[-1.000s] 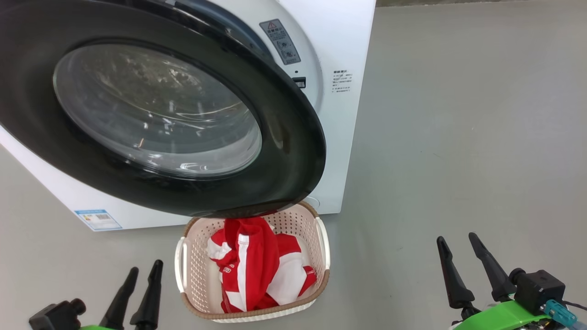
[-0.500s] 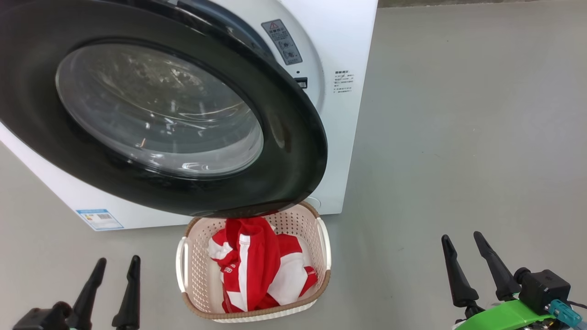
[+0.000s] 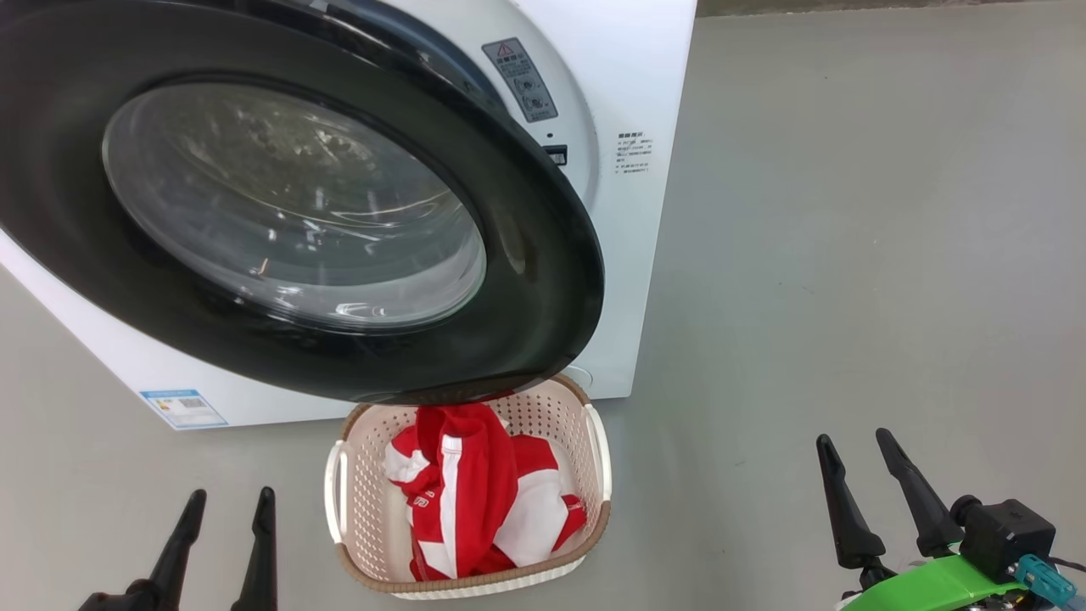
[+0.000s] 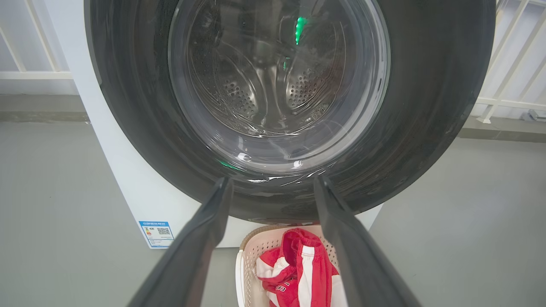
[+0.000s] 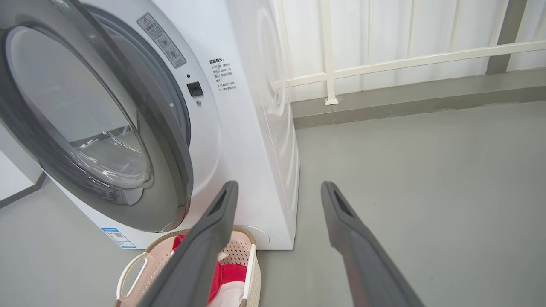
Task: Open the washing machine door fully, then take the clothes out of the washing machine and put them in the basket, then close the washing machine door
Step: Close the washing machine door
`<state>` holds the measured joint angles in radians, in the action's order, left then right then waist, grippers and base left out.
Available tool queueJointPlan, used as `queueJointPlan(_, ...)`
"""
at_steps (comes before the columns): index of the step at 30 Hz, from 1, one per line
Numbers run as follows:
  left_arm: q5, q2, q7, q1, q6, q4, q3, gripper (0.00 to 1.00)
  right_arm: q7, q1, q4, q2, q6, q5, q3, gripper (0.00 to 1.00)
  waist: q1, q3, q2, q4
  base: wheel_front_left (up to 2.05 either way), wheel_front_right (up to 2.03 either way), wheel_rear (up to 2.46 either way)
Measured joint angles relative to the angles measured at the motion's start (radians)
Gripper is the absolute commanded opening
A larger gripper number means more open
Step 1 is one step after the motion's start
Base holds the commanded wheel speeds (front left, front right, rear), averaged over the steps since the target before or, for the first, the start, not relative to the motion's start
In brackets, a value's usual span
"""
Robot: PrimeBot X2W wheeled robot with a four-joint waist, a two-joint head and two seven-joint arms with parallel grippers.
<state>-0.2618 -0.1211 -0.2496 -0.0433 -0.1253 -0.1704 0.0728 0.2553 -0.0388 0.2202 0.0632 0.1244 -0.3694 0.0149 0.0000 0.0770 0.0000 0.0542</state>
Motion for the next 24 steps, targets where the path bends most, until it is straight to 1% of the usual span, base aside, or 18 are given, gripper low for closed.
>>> queueJointPlan(9, 0.000, 0.009, 0.000, 0.000, 0.000, -0.003, 0.000, 1.00, 0.000, 0.000, 0.000, 0.000, 0.000, 0.000, 0.002, 1.00, 0.0000, -0.008, 0.0000, 0.002, 0.00, 0.00, 0.00)
queueJointPlan(10, 0.000, 0.009, 0.000, 0.000, 0.000, -0.003, 0.000, 1.00, 0.000, 0.000, 0.000, 0.000, 0.000, 0.000, 0.003, 0.87, 0.0000, -0.009, 0.0000, 0.004, 0.00, 0.00, 0.00)
queueJointPlan(11, 0.000, 0.010, 0.000, 0.000, 0.000, -0.003, -0.001, 1.00, 0.000, 0.000, 0.000, 0.001, 0.000, 0.000, 0.005, 0.48, 0.0000, -0.010, 0.0000, 0.006, 0.00, 0.00, 0.00)
queueJointPlan(12, 0.000, 0.011, 0.000, 0.000, 0.000, -0.003, -0.002, 1.00, 0.000, 0.000, 0.000, 0.001, 0.000, 0.000, 0.008, 0.32, 0.0000, -0.011, 0.0000, 0.008, 0.00, 0.00, 0.00)
queueJointPlan(13, 0.000, 0.012, 0.000, 0.000, 0.000, -0.003, -0.002, 1.00, 0.000, 0.000, 0.000, 0.001, 0.000, -0.001, 0.012, 0.14, 0.0000, -0.012, 0.0000, 0.010, 0.00, 0.00, 0.00)
queueJointPlan(14, 0.000, 0.014, 0.000, 0.000, 0.000, -0.003, -0.003, 1.00, 0.000, 0.000, 0.000, 0.002, 0.000, -0.002, 0.019, 0.00, 0.0000, -0.013, 0.0000, 0.014, 0.00, 0.00, 0.00)
queueJointPlan(20, 0.000, 0.043, 0.000, 0.000, 0.000, 0.002, -0.009, 1.00, 0.000, 0.009, 0.003, 0.006, 0.000, -0.009, 0.071, 0.00, 0.0000, -0.017, 0.0000, 0.045, 0.00, 0.00, 0.00)
queueJointPlan(24, 0.000, 0.051, 0.000, 0.000, 0.000, 0.004, -0.016, 1.00, 0.000, 0.058, 0.014, 0.005, 0.000, -0.012, 0.151, 0.00, 0.0000, -0.017, 0.0000, 0.075, 0.00, 0.00, 0.00)
